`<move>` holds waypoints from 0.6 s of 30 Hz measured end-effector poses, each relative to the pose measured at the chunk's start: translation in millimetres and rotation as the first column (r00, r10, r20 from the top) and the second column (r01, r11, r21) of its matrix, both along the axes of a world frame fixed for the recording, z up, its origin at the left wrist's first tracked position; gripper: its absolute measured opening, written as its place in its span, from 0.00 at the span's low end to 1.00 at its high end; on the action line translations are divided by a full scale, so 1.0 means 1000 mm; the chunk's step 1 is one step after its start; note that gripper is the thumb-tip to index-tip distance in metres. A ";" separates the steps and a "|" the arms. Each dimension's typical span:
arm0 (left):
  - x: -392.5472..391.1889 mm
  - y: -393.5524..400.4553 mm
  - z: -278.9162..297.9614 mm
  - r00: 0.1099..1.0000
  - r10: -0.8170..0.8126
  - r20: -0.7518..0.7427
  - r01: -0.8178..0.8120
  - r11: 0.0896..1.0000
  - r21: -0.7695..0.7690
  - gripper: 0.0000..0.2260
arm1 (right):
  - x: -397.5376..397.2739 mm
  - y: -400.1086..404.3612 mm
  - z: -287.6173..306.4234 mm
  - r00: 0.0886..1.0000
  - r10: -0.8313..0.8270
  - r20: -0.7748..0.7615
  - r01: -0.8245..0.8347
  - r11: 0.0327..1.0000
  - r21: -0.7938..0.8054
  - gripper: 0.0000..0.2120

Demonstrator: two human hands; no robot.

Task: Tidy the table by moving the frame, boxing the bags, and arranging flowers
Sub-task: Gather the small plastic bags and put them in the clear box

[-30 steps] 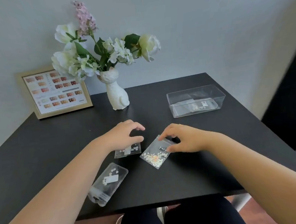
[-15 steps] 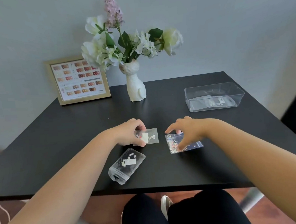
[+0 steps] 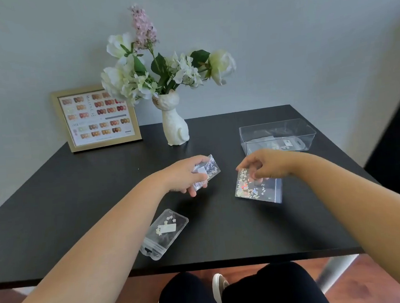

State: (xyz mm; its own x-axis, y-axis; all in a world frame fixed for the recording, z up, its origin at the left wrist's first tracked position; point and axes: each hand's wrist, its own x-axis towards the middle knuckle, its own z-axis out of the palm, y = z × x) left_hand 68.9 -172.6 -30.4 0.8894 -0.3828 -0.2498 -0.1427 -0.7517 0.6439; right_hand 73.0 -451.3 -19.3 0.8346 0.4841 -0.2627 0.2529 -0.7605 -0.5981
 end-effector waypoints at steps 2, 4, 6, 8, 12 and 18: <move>0.006 -0.013 0.008 0.998 -0.040 0.046 0.040 0.999 -0.012 0.20 | 0.009 -0.015 0.009 0.995 -0.083 0.057 0.081 0.996 0.043 0.16; 0.013 -0.027 0.015 0.992 -0.032 0.123 0.037 0.999 -0.033 0.15 | 0.020 -0.031 0.019 0.974 -0.173 0.146 0.159 0.982 0.101 0.12; 0.022 -0.044 0.020 0.984 -0.006 0.179 0.021 0.996 -0.084 0.10 | 0.030 -0.047 0.028 0.939 -0.258 0.226 0.224 0.960 0.167 0.09; 0.031 -0.060 0.023 0.975 0.017 0.222 0.007 0.994 -0.105 0.12 | 0.043 -0.060 0.035 0.877 -0.366 0.310 0.293 0.921 0.257 0.08; 0.041 -0.087 0.026 0.934 0.005 0.358 0.020 0.997 -0.068 0.17 | 0.071 -0.083 0.043 0.706 -0.565 0.427 0.408 0.817 0.407 0.11; 0.055 -0.110 0.029 0.827 0.033 0.562 -0.023 0.999 -0.025 0.11 | 0.091 -0.094 0.033 0.738 -0.525 0.423 0.440 0.850 0.289 0.14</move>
